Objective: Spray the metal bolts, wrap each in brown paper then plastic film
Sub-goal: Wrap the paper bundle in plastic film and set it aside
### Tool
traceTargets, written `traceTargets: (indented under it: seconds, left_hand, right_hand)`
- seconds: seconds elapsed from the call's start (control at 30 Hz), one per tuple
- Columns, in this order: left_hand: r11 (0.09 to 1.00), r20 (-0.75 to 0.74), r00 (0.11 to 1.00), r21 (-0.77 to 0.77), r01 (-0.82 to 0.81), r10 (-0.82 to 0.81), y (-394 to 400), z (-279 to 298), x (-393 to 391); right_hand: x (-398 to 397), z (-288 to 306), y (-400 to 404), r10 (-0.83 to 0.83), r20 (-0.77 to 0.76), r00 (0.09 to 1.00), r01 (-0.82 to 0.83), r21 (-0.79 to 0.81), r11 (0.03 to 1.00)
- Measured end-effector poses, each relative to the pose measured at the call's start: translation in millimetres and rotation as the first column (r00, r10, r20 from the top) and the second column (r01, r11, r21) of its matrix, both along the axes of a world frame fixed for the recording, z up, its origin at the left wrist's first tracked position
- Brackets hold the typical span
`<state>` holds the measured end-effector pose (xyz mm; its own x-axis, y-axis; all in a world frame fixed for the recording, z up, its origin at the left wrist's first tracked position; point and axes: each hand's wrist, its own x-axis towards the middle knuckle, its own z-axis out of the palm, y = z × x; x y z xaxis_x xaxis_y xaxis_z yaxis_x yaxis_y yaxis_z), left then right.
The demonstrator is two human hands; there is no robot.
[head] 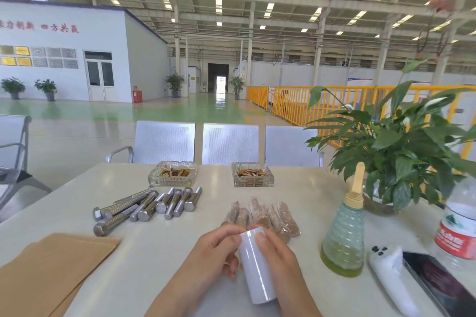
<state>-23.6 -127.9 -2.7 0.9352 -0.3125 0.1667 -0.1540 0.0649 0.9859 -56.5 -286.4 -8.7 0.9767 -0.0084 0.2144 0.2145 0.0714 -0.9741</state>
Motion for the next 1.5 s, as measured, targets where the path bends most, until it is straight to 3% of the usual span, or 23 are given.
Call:
traceTargets:
  seconds: [0.6,0.87,1.03,1.5]
  left_hand:
    - [0.999,-0.074,0.997,-0.048,0.019,-0.023,-5,3,-11]
    - [0.999,-0.1,0.995,-0.051,0.019,-0.024,0,2,-12]
    - [0.981,-0.16,0.987,-0.193,-0.028,-0.004,-3,0,-11]
    - [0.987,-0.177,0.984,-0.15,-0.061,0.034,6,-4,-6]
  right_hand:
    - [0,-4,-3,0.039,-0.005,0.999,-0.039,0.02,0.999]
    - [1,-6,-3,-0.028,-0.025,0.999,0.028,-0.004,1.0]
    - [2,-9,-2,-0.102,0.009,0.995,0.101,0.024,0.995]
    - [-1,-11,-5,-0.154,0.073,0.985,0.155,-0.003,0.988]
